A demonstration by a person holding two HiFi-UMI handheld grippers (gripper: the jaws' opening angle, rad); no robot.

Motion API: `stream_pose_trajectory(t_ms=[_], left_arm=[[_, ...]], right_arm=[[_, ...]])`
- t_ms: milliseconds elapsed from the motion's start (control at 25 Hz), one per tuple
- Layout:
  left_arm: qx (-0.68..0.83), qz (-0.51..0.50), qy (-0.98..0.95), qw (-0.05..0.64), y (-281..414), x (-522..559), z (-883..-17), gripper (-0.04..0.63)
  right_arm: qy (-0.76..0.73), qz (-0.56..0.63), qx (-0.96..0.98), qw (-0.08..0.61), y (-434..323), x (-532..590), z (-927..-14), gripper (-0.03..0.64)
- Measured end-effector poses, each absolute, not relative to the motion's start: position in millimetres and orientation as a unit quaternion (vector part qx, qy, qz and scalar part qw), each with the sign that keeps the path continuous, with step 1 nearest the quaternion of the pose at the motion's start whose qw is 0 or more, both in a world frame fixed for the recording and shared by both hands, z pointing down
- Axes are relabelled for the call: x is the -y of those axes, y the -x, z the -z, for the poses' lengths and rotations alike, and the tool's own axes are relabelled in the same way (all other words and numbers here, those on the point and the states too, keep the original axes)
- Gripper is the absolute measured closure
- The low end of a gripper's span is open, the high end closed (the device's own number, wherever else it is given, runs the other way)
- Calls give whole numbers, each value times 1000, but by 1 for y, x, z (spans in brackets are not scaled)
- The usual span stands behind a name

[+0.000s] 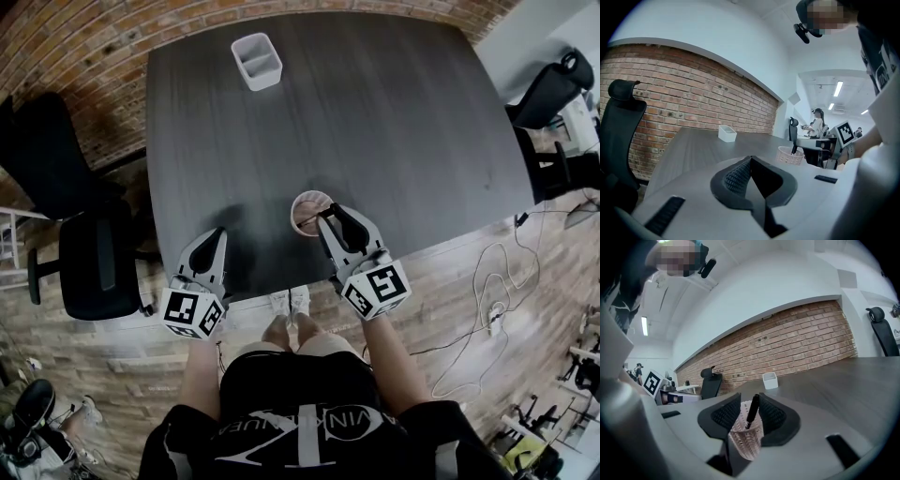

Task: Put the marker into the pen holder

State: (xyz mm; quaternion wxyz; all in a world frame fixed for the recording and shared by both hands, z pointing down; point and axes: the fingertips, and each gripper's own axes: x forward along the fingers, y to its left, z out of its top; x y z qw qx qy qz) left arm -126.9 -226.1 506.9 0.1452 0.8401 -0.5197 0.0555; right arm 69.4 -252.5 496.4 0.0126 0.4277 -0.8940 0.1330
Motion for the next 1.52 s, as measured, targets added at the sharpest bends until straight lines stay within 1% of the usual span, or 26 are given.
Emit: stream_pose_trajectory(t_ms=[560,1200,1280,1520], left_arm=[[521,-53,-840,141,128,220,-503,580],[517,-44,-845,129,124,219,-489,580],[517,-42,-845,127,125,220,-486,580],[519,-36,-845,119,126,223,-477,580]], right_arm=[[-442,-140,886,10,-81,252,-494,485],[-457,-117,882,0,-93,252,-472,482],[-457,-114,882,0,-94,252,-469,490],[-455,-101,885,4,-93,252,-459,553]])
